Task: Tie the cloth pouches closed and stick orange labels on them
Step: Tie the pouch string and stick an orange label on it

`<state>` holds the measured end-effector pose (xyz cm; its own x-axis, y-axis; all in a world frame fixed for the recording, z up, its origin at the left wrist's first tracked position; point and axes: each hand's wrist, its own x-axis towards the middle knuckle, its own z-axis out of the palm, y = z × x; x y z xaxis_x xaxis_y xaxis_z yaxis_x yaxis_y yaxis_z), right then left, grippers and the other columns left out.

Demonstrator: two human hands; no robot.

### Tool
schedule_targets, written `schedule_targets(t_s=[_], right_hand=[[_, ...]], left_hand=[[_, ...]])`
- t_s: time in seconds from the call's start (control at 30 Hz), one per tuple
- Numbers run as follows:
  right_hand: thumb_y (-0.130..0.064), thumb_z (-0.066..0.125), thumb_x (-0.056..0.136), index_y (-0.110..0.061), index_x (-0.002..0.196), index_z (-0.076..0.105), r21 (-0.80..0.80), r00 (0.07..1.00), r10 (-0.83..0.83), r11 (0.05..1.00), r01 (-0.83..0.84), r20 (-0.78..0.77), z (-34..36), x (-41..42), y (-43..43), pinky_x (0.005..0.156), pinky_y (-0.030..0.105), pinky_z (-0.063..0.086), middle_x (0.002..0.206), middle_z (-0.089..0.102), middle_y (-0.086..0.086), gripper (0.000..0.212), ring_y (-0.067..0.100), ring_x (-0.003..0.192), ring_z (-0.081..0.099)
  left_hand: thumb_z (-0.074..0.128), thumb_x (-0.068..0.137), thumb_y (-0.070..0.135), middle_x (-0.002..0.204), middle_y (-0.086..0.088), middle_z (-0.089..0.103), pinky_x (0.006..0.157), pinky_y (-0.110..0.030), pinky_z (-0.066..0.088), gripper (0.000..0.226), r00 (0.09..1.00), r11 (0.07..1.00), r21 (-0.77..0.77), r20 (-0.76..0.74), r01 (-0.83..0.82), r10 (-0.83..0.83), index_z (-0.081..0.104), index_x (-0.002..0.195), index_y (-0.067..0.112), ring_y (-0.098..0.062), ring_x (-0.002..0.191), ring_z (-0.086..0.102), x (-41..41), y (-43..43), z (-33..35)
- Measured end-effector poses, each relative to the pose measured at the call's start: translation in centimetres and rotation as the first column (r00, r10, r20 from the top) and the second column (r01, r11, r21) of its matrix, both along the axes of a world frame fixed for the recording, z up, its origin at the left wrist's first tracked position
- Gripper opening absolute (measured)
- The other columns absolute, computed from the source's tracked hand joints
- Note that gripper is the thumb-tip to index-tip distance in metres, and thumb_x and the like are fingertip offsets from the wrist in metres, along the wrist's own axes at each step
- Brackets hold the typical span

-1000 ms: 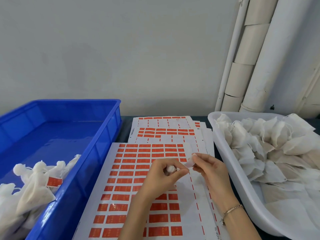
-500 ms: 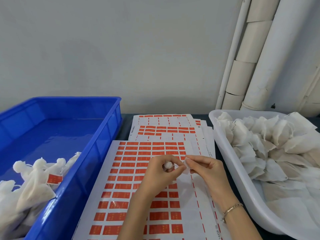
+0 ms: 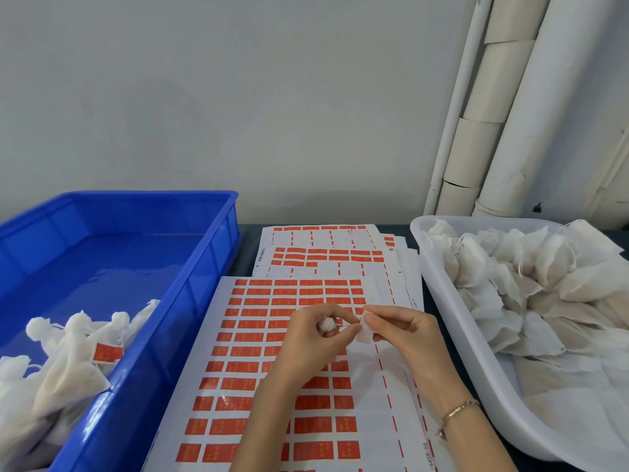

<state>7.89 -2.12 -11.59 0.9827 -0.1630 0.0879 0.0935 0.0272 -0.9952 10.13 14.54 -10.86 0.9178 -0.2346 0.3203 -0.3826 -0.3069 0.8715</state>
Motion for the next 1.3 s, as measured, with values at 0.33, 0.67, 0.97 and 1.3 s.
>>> schedule_targets(t_s=[0.33, 0.67, 0.97, 1.3], right_hand=[[-0.039, 0.079, 0.065, -0.034, 0.11, 0.069, 0.122, 0.986, 0.156, 0.981, -0.148, -0.057, 0.5, 0.2, 0.0, 0.081, 0.026, 0.055, 0.11, 0.071, -0.009, 0.046, 0.009, 0.103, 0.066], [-0.051, 0.075, 0.058, -0.029, 0.097, 0.074, 0.022, 1.0, 0.006, 1.0, -0.006, -0.005, 0.6, 0.0, -0.1, 0.077, 0.023, 0.054, 0.1, 0.073, -0.009, 0.045, 0.01, 0.091, 0.069], [-0.03, 0.079, 0.066, -0.031, 0.091, 0.074, -0.047, 1.0, -0.001, 0.999, 0.002, 0.009, 0.0, 0.1, 0.2, 0.059, 0.006, 0.049, 0.091, 0.072, -0.02, 0.026, -0.002, 0.087, 0.067], [-0.021, 0.076, 0.077, -0.03, 0.09, 0.071, -0.089, 1.0, -0.029, 0.996, 0.029, -0.006, -0.5, 0.2, -0.2, 0.058, 0.008, 0.05, 0.09, 0.07, -0.025, 0.016, -0.006, 0.087, 0.064]], left_hand=[[0.071, 0.083, 0.025, 0.075, 0.015, 0.069, 0.057, -0.012, 0.052, 0.016, 0.998, 0.995, -0.095, -0.062, 0.022, -0.028, 0.069, 0.073, 0.037, -0.009, 0.073, 0.066, -0.1, -0.1, 0.2], [0.072, 0.081, 0.022, 0.074, 0.025, 0.066, 0.056, -0.005, 0.046, 0.016, 0.993, 0.987, -0.146, -0.102, -0.071, 0.057, 0.069, 0.07, 0.033, 0.005, 0.082, 0.063, 0.1, 0.0, 0.2], [0.073, 0.081, 0.025, 0.074, 0.019, 0.068, 0.058, -0.007, 0.048, 0.015, 0.993, 0.987, -0.155, -0.116, -0.044, 0.026, 0.069, 0.07, 0.034, -0.002, 0.081, 0.065, 0.1, 0.1, 0.1], [0.068, 0.085, 0.032, 0.079, 0.03, 0.067, 0.057, -0.003, 0.045, 0.019, 0.982, 0.995, -0.104, -0.185, 0.008, -0.027, 0.069, 0.074, 0.046, 0.008, 0.082, 0.062, -0.2, 0.1, 0.3]])
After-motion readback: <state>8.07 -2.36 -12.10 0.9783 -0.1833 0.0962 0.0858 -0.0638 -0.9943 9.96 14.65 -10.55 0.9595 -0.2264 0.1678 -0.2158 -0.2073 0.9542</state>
